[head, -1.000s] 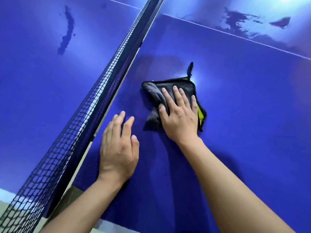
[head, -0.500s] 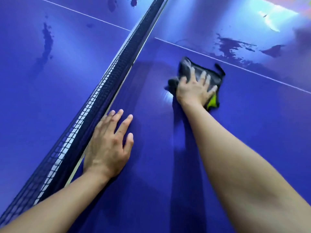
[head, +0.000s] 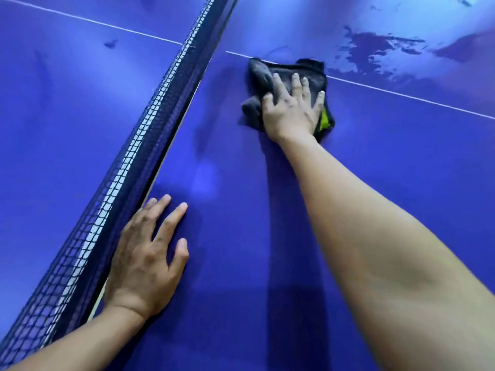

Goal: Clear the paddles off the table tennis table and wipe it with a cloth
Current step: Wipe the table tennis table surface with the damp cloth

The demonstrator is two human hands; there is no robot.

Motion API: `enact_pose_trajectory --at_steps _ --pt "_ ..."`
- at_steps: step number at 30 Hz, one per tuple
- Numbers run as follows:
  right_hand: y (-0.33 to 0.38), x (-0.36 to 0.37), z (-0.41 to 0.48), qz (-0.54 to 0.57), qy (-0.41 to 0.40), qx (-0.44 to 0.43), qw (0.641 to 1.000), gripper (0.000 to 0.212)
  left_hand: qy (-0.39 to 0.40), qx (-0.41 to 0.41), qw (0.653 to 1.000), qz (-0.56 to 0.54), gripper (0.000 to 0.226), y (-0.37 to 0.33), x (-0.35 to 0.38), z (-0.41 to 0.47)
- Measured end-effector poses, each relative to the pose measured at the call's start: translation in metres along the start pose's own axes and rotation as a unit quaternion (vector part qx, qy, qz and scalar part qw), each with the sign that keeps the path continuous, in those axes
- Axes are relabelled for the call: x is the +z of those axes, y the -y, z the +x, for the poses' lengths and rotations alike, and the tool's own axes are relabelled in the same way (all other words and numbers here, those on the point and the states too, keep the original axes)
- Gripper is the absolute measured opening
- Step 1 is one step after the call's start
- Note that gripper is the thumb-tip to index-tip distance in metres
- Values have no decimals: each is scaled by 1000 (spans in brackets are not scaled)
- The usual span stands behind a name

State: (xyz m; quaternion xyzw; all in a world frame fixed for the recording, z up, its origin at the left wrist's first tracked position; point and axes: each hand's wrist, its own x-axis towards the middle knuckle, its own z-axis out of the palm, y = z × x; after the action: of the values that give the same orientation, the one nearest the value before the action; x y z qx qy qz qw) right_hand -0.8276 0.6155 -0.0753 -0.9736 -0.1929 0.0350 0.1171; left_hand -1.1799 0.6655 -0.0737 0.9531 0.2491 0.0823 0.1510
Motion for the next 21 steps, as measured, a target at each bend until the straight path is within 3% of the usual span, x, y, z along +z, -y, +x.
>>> enact_pose_trajectory --at_steps 4,8,10,13,16,18,21 --pt "-127 -34 -12 0 -44 190 981 61 -4 3 1000 11 58 1 2 -2" --pt "-107 -30 -14 10 -86 272 958 62 -8 0 1000 12 57 3 6 -1" --pt "-53 -16 -14 4 -86 218 972 61 -9 -2 1000 6 57 4 7 0" --pt "45 12 -25 -24 -52 61 996 61 -9 4 1000 2 57 8 7 1" --pt "122 32 -45 -21 -9 -61 998 60 -3 1 1000 7 59 11 9 -2" --pt "128 35 -51 -9 8 -82 997 59 -2 2 1000 6 60 11 9 0" --pt "83 23 -64 2 -10 -63 998 58 -8 7 1000 6 58 7 9 1"
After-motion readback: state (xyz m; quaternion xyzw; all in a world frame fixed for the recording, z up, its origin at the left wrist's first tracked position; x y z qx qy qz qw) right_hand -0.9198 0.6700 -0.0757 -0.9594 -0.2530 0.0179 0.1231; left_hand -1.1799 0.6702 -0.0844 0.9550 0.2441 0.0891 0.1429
